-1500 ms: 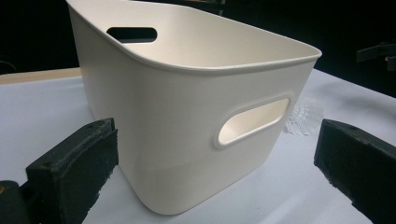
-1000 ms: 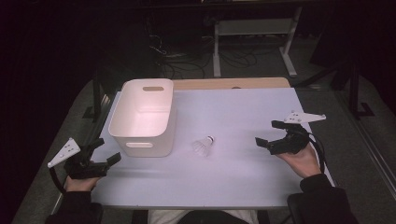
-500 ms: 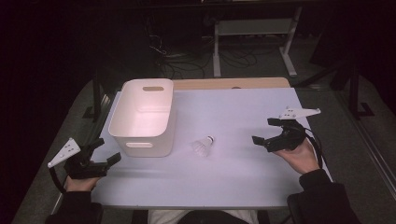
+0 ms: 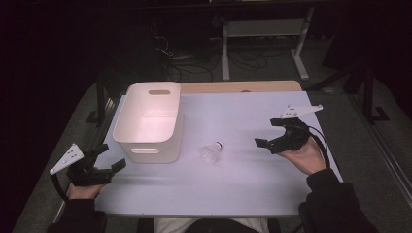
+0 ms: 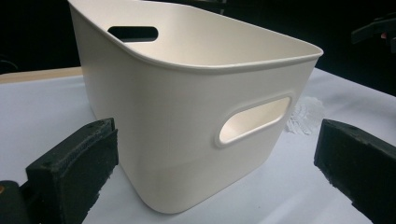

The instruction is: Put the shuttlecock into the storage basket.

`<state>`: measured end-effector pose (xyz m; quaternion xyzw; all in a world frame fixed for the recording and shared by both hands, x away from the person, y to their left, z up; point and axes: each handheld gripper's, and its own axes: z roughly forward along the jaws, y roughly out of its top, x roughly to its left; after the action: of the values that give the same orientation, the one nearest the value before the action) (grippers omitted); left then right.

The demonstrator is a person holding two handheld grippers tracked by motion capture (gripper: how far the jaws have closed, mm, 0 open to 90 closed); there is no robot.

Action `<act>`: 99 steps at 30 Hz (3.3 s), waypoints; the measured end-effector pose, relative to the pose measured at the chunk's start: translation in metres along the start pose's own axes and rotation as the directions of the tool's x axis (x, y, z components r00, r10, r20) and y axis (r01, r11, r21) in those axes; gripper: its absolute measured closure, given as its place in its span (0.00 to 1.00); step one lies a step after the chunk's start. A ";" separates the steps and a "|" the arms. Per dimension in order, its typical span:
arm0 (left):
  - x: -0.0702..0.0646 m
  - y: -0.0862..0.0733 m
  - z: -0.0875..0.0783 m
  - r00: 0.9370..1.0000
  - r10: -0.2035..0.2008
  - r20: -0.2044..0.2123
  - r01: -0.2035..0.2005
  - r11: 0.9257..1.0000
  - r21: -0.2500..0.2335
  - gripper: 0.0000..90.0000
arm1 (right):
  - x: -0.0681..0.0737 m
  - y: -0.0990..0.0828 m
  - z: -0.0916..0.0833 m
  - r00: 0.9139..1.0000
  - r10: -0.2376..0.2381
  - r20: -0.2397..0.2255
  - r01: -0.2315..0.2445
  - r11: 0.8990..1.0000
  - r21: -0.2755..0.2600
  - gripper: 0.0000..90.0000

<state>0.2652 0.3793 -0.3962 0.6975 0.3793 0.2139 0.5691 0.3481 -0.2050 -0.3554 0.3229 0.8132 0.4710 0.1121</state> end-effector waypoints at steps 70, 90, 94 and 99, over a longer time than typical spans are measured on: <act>0.000 0.000 0.000 1.000 0.002 0.007 -0.002 1.000 0.005 0.00 | 0.044 0.017 0.096 0.969 -0.106 -0.223 0.151 0.969 0.197 0.00; 0.000 0.000 0.000 1.000 0.002 0.006 -0.002 1.000 0.005 0.00 | 0.047 0.009 0.113 0.954 -0.094 -0.285 0.165 0.957 0.238 0.08; 0.000 0.000 0.000 1.000 0.003 0.006 -0.003 1.000 0.005 0.00 | 0.047 0.009 0.114 0.949 -0.091 -0.301 0.168 0.956 0.240 0.13; 0.000 0.000 0.000 1.000 0.002 0.007 -0.002 1.000 0.005 0.00 | 0.047 0.008 0.117 0.944 -0.088 -0.318 0.173 0.953 0.249 0.19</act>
<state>0.2651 0.3790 -0.3964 0.7000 0.3773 0.2110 0.5685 0.3723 -0.0918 -0.4052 0.2041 0.8976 0.3896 -0.0287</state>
